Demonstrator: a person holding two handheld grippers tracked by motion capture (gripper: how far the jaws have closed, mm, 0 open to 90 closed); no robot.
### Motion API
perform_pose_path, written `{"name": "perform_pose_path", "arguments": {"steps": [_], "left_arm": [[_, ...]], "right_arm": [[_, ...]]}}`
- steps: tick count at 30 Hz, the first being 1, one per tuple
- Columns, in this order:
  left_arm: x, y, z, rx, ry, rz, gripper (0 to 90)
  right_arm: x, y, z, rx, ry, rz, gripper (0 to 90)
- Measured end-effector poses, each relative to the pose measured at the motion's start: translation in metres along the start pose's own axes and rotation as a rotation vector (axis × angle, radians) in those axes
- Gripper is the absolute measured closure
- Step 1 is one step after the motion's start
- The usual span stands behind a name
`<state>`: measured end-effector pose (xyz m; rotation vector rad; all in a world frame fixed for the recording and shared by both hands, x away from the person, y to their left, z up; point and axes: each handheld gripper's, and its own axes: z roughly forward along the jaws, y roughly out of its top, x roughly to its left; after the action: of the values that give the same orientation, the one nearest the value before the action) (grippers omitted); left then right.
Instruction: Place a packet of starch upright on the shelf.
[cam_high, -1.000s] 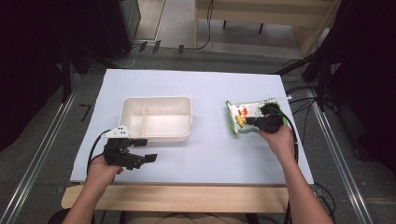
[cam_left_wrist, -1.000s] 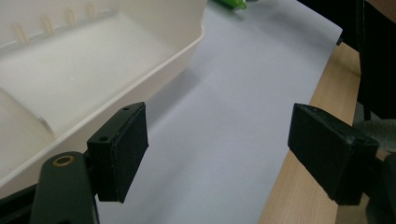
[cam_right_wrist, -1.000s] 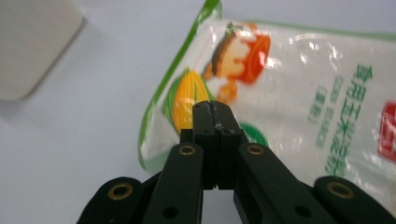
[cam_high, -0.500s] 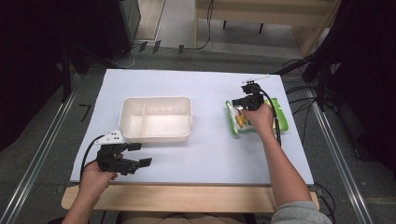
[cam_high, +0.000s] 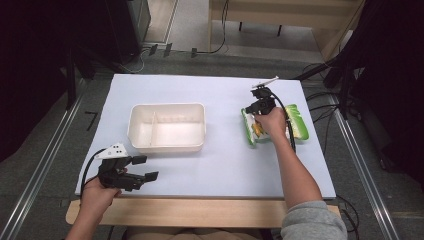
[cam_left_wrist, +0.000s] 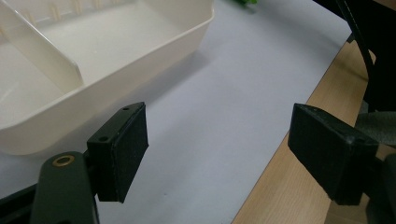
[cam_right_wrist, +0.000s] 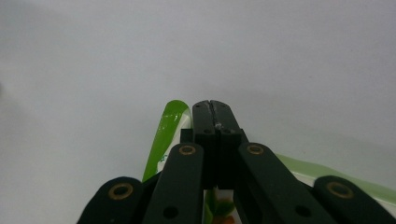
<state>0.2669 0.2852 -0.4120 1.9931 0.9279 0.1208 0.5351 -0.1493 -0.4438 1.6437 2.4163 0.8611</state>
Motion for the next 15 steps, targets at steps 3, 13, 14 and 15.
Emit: {"name": "perform_pose_path", "arguments": {"steps": [3, 13, 14, 15], "left_arm": [[0.0, 0.001, 0.001, 0.006, 0.001, 0.001, 20.9], [0.001, 0.004, 0.004, -0.007, -0.012, 0.01, 20.9], [0.001, 0.004, 0.004, -0.007, -0.012, 0.01, 20.9], [0.001, 0.005, 0.005, -0.002, -0.013, 0.013, 20.9]], "right_arm": [[0.003, -0.002, -0.001, 0.018, 0.03, -0.016, 90.0], [0.022, -0.019, -0.009, 0.017, 0.093, -0.09, 90.0], [0.023, -0.021, -0.01, 0.013, 0.099, -0.096, 90.0], [0.025, -0.023, -0.011, 0.006, 0.102, -0.094, 90.0]]}}
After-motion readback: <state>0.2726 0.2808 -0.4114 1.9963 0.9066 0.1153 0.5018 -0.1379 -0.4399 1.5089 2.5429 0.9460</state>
